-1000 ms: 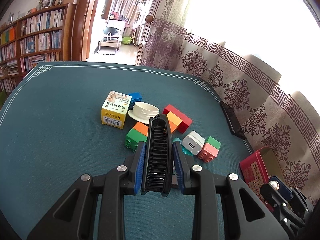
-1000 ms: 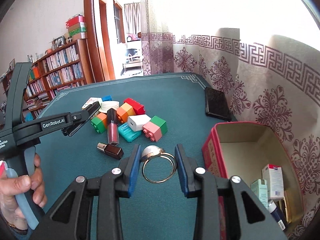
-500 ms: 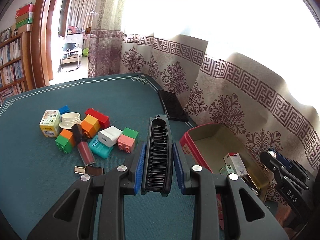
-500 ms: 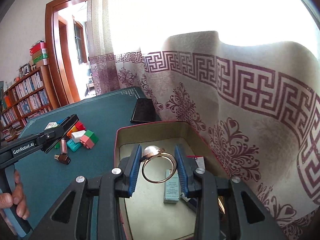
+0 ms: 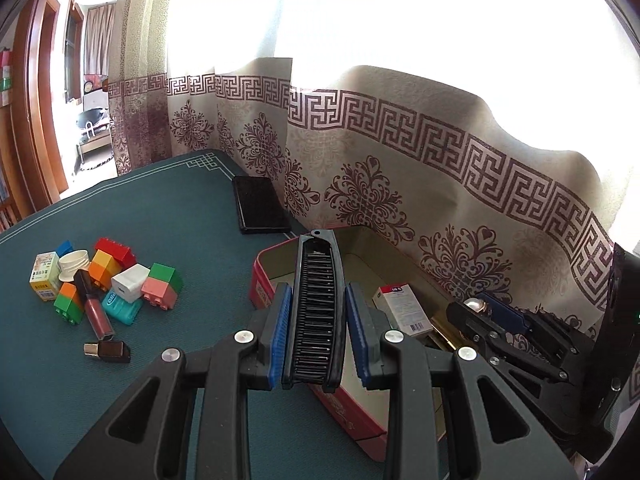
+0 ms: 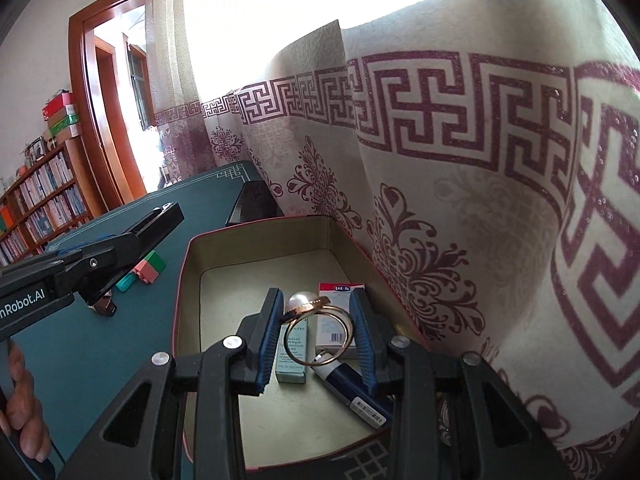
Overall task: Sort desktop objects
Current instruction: 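Carry the comb and ring into the red tin and open both grippers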
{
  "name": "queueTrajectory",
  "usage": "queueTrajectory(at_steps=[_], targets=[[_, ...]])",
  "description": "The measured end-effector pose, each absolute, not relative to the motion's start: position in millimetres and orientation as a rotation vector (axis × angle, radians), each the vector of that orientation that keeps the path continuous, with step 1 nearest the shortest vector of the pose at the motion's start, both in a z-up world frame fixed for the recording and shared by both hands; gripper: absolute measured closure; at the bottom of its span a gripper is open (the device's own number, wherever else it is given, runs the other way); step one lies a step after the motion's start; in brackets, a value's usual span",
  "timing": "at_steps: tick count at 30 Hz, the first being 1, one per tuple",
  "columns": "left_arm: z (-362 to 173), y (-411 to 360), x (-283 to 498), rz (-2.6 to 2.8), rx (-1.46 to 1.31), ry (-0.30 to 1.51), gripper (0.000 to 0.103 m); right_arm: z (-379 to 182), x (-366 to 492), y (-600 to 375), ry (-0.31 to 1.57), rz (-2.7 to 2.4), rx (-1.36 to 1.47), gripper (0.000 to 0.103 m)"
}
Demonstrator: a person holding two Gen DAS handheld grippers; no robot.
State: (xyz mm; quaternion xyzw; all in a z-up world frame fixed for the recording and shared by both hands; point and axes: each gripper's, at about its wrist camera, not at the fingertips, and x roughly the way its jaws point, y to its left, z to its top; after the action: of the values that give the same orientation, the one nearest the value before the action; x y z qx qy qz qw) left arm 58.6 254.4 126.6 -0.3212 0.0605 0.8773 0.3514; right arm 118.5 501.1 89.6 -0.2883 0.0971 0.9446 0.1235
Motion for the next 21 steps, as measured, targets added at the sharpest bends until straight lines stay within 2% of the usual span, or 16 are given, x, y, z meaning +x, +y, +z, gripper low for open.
queueTrajectory(at_steps=[4, 6, 7, 8, 9, 10, 21], targets=[[128, 264, 66, 2.267, -0.823, 0.172, 0.073, 90, 123, 505, 0.287, 2.753, -0.843, 0.065], [128, 267, 65, 2.248, -0.851, 0.177, 0.065, 90, 124, 506, 0.29, 2.75, -0.851, 0.063], [127, 268, 65, 2.238, -0.869, 0.177, 0.046, 89, 125, 507, 0.293, 2.747, -0.856, 0.054], [126, 269, 64, 2.235, -0.881, 0.175, 0.03, 89, 125, 508, 0.299, 2.744, -0.857, 0.033], [126, 267, 65, 2.24, -0.875, 0.166, 0.027, 89, 125, 509, 0.307, 2.745, -0.852, 0.023], [127, 264, 66, 2.25, -0.864, 0.157, 0.026, 89, 127, 509, 0.313, 2.748, -0.84, 0.016], [125, 228, 44, 2.307, -0.927, 0.036, 0.025, 93, 126, 498, 0.315, 2.755, -0.825, 0.016]])
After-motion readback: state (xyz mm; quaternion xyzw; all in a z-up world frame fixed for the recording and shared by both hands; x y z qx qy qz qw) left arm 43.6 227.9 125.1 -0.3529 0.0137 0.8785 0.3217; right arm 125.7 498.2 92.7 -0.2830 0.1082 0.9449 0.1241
